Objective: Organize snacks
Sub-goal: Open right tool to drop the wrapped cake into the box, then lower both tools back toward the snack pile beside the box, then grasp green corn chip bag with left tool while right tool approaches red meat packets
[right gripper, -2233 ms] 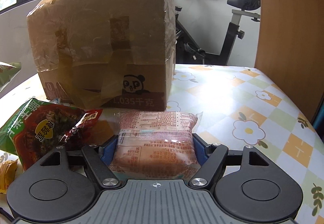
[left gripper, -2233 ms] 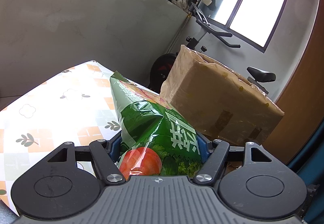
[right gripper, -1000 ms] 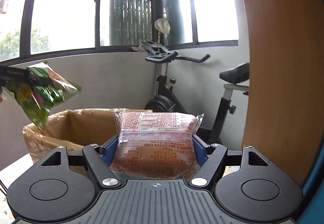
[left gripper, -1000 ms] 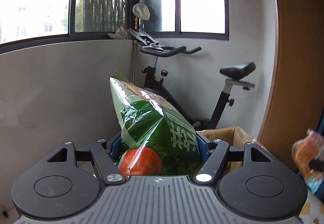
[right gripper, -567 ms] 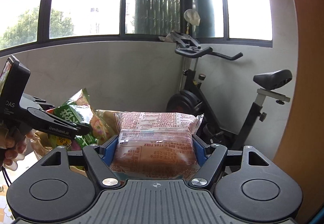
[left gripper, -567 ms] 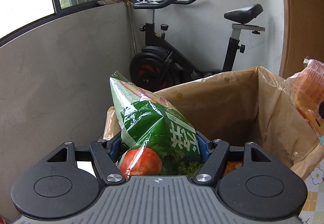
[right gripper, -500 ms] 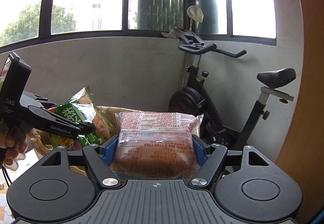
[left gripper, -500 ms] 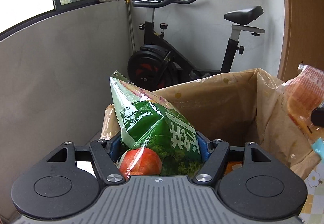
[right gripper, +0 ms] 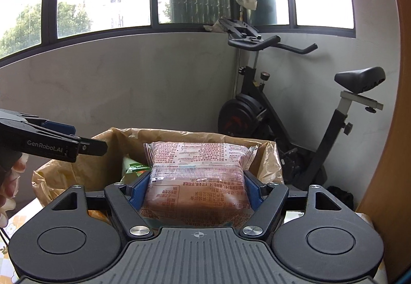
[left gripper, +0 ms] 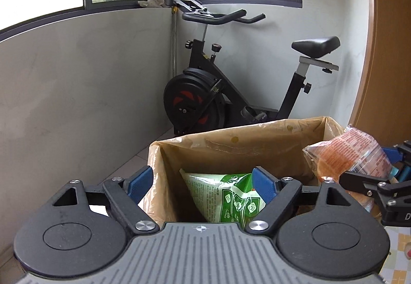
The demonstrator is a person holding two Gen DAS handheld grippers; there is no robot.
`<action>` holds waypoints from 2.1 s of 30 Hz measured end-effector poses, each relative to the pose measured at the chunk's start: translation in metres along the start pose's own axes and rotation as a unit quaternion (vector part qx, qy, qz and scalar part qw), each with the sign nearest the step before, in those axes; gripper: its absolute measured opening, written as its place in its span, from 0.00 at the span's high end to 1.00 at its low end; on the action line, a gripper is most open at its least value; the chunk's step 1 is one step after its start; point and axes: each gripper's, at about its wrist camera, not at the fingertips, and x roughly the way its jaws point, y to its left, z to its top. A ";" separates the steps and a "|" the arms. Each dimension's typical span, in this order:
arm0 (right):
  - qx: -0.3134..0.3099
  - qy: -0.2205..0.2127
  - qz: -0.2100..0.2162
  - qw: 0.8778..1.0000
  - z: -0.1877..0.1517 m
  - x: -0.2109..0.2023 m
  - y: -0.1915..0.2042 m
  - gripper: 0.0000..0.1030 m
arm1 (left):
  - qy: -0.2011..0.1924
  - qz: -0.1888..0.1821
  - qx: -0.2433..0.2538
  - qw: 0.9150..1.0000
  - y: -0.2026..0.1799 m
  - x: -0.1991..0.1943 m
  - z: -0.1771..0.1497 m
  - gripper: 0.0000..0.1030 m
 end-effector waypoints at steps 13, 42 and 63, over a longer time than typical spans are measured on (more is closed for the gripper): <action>-0.013 0.005 0.007 1.000 -0.003 -0.026 0.007 0.28 | -0.012 -0.001 -0.037 0.999 0.033 -0.046 -0.009 0.17; 0.073 0.044 0.000 0.996 -0.169 -0.102 0.019 0.31 | 0.019 -0.049 -0.108 0.993 0.019 -0.115 -0.164 0.17; 0.033 0.124 0.051 0.990 -0.228 -0.067 0.049 0.54 | 0.129 -0.130 -0.113 0.976 -0.042 -0.043 -0.227 0.14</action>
